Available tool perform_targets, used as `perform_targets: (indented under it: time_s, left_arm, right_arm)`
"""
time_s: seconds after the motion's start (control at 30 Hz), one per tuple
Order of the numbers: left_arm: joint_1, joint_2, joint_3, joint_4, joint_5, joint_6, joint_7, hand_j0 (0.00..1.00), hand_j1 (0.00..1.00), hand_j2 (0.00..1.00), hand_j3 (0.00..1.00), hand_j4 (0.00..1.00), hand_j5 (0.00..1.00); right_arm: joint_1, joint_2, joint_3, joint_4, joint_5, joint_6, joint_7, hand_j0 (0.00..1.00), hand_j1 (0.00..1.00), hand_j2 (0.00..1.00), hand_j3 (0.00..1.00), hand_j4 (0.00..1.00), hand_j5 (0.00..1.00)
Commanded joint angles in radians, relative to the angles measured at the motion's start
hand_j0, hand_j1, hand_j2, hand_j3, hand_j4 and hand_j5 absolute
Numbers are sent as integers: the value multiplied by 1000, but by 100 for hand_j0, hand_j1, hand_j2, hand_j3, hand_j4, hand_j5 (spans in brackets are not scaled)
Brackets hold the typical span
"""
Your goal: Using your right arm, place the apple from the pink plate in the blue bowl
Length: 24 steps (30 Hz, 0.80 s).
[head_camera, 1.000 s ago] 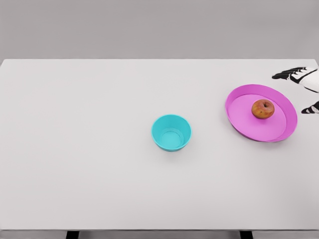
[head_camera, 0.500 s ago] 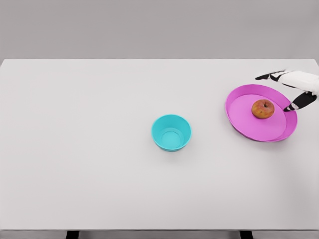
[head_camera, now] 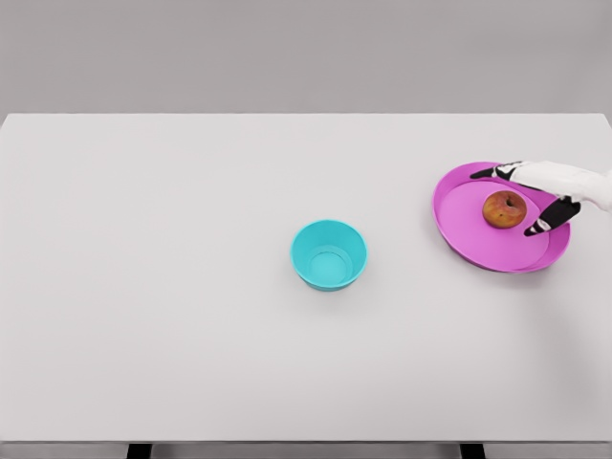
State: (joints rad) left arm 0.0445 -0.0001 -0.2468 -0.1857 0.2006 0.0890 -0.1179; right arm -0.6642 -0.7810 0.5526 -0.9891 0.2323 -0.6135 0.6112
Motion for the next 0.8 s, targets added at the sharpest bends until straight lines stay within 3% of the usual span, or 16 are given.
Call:
perform_targets:
  time_s: [0.0,0.57,0.63,0.67,0.77]
  left_arm:
    - [0,0,0,0,0,0,0,100,100,100,100,100,100]
    - [0,0,0,0,0,0,0,100,100,100,100,100,100]
    - [0,0,0,0,0,0,0,100,100,100,100,100,100]
    - [0,0,0,0,0,0,0,100,100,100,100,100,100]
    - [0,0,0,0,0,0,0,100,100,100,100,100,100]
  right_arm:
    - [0,5,3,9,-5,3,0,100,100,100,100,100,100]
    - [0,6,23,32,1,3,0,100,100,100,100,100,100]
    - [2,11,23,35,7,3,0,94,94,94,94,94,94]
    - [0,11,23,33,10,3,0,85,85,85,85,85,85]
    - [0,11,23,32,10,3,0,70,70,70,70,70,70]
